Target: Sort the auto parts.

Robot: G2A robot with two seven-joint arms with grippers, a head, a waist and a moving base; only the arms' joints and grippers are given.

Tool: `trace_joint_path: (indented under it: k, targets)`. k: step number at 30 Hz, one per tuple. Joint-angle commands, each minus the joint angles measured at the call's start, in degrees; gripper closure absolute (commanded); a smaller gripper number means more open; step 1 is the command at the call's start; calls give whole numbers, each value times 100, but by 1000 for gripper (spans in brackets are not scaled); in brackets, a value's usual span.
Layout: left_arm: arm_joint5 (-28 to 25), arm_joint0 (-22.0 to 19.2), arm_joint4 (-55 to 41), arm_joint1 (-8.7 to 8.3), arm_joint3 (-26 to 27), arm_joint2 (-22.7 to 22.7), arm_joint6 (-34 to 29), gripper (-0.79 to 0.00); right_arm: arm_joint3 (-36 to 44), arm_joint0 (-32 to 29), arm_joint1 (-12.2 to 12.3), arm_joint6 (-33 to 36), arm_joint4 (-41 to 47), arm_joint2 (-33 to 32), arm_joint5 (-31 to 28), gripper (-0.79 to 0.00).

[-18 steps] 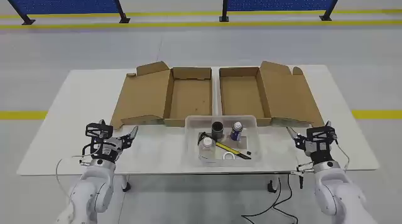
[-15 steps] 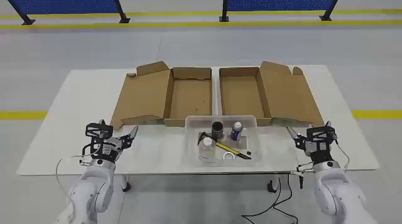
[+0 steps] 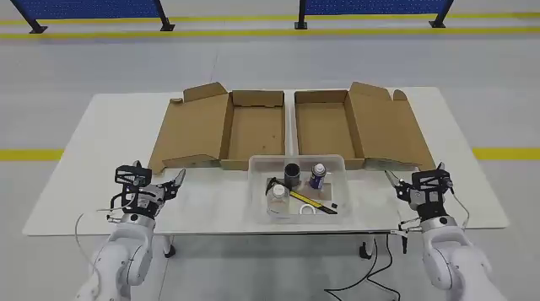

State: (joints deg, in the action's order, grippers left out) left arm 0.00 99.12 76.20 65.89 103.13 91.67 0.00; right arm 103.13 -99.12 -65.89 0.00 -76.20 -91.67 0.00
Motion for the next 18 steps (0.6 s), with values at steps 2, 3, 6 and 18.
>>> trace_joint_path:
  k: [2, 3, 6, 18]
  targets:
    - [0, 0, 0, 0, 0, 0, 0, -785, 0, 0, 0, 0, 0, 0, 0, -784]
    - [0, 0, 0, 0, 0, 0, 0, -784, 0, 0, 0, 0, 0, 0, 0, -784]
    - [4, -5, -15, 2, 0, -2, -1, -785, 0, 0, 0, 0, 0, 0, 0, -785]
    - [-1221, -377, -395, 37, 153, -594, 19, -785, 0, 0, 0, 0, 0, 0, 0, -785]
